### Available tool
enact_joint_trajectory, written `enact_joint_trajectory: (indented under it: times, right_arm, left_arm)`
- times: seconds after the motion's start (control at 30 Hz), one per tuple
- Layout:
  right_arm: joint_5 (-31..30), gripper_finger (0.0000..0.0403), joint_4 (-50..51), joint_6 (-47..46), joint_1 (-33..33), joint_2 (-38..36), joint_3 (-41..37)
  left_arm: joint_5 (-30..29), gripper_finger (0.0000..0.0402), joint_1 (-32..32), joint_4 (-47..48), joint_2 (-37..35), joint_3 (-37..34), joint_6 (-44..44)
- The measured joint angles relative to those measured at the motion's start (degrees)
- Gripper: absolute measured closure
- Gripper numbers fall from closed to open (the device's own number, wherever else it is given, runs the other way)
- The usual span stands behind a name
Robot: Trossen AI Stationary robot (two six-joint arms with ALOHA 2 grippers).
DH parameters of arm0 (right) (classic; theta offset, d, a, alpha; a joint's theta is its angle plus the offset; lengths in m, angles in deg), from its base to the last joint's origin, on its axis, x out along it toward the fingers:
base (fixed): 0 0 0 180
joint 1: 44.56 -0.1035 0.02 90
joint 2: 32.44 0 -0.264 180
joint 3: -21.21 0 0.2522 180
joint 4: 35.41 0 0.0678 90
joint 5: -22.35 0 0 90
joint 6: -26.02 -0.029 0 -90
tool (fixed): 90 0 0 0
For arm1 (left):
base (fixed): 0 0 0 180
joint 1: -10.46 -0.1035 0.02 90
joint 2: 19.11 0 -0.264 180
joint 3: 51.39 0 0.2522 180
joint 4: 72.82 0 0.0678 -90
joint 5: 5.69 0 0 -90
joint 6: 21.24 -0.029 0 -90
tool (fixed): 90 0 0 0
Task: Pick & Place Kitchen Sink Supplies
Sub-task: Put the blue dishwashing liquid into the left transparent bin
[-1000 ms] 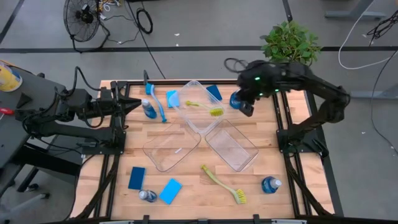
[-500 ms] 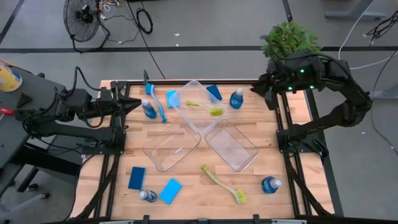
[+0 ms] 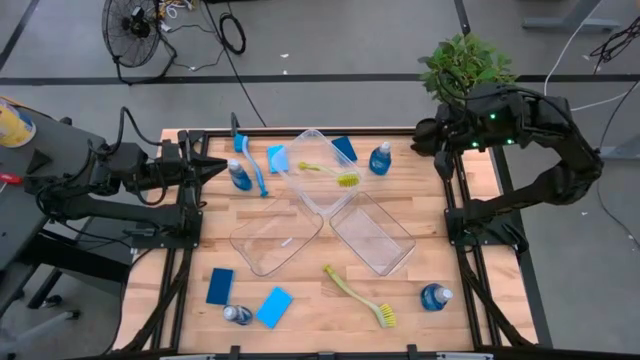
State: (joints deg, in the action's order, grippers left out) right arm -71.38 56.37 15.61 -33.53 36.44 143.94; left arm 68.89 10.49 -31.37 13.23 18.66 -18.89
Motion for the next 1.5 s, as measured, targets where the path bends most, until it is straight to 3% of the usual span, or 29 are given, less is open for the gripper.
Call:
enact_joint_trajectory:
  times: [0.33, 0.77, 1.03, 1.5]
  right_arm:
    - [-3.6, 0.0302, -3.2, 0.4, -1.8, -0.5, -2.3]
    - [-2.9, 0.0302, -21.3, -2.9, -4.4, -5.8, -25.7]
    - [-3.4, 0.0302, -25.8, -6.7, -5.7, -10.3, -36.1]
    - [-14.8, 0.0302, -36.8, -10.2, -5.6, -17.6, -55.2]
  left_arm:
    - [0.0, 0.0353, 0.0, 0.0, 0.0, 0.0, 0.0]
    - [0.0, 0.0353, 0.0, 0.0, 0.0, 0.0, 0.0]
    - [0.0, 0.0353, 0.0, 0.0, 0.0, 0.0, 0.0]
    - [0.0, 0.0353, 0.0, -0.1, 0.1, 0.0, 0.0]
